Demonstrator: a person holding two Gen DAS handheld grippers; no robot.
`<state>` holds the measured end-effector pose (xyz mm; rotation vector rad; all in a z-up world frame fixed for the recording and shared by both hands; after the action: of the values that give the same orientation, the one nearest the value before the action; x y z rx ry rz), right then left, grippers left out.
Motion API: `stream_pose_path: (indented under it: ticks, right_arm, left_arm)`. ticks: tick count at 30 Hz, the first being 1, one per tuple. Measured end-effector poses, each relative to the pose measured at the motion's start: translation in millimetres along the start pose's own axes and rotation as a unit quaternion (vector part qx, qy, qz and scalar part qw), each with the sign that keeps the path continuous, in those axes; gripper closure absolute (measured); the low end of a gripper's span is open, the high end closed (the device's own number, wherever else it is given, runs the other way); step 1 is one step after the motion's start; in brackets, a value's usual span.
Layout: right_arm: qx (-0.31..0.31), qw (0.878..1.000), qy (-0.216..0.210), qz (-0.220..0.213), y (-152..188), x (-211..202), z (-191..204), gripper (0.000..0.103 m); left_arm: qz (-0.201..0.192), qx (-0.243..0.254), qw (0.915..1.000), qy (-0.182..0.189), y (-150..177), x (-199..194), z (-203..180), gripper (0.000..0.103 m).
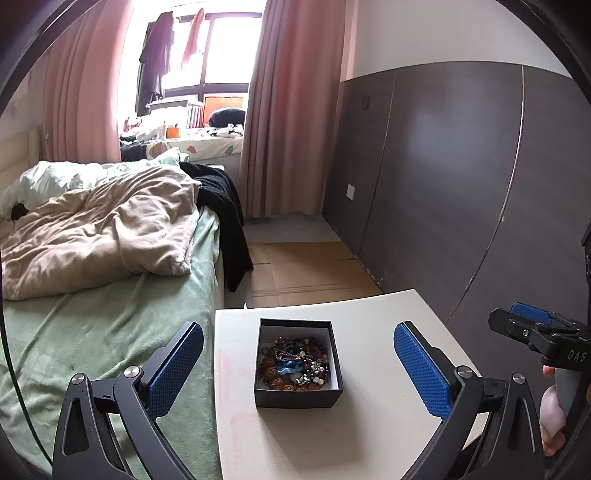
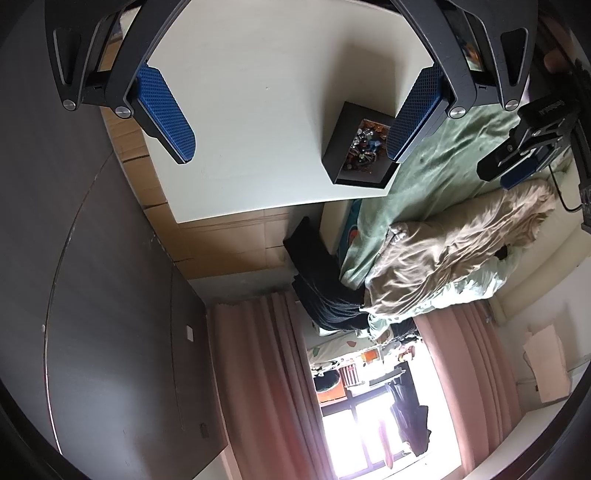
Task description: Organize jewelry
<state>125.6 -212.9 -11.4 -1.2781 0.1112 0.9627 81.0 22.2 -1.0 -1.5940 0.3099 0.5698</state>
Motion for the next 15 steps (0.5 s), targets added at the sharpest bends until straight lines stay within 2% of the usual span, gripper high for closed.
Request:
stream_pose_path:
  ticks: [15]
  right_arm:
    - [-0.001, 1.0, -0.005, -0.001, 0.9, -0.4, 1.4, 0.0]
  left_arm:
    - [-0.006, 0.001, 1.0, -0.003, 0.0, -1.1, -1.5, 0.0]
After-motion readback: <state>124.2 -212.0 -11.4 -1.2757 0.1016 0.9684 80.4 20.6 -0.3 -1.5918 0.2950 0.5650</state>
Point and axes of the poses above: each gripper's, at about its wrist camera, not at the fingertips, and x roughly the way its jaws point, z to its left, y to its underside, the point moved 4 cm from there along x, roughly the way its jaws point, and after that the axes turned 10 degrees about -y, right-handed, at the moved point
